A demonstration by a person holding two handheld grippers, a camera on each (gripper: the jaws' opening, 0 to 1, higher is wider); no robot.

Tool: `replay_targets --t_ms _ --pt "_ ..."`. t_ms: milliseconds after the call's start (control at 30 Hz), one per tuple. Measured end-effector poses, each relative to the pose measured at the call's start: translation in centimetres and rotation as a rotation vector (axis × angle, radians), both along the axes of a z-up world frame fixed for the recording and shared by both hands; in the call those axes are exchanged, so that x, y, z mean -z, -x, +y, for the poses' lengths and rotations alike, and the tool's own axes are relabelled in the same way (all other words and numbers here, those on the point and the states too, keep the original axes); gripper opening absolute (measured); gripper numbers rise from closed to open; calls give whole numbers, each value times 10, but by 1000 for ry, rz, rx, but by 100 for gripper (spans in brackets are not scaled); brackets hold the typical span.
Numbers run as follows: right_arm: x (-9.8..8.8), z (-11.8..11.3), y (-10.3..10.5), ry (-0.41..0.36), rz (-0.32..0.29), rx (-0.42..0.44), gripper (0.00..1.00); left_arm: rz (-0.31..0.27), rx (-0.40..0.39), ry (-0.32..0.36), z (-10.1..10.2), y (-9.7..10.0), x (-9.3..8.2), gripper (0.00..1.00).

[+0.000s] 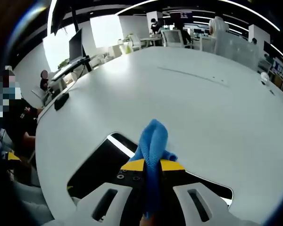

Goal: Wipe the mirror surface with the cleaning cloth until all visible marks leave the cleaned area.

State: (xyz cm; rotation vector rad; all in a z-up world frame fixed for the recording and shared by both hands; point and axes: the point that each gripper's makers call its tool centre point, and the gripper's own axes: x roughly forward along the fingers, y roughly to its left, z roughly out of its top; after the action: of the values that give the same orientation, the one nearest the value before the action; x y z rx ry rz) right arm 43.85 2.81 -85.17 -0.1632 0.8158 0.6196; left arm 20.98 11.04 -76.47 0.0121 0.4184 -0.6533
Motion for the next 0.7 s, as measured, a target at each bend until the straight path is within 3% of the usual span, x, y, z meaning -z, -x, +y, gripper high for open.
replay_targets --t_ms 700 --pt "1 -2 -4 -3 1 -9 5 9 18 4 -3 1 0 92"
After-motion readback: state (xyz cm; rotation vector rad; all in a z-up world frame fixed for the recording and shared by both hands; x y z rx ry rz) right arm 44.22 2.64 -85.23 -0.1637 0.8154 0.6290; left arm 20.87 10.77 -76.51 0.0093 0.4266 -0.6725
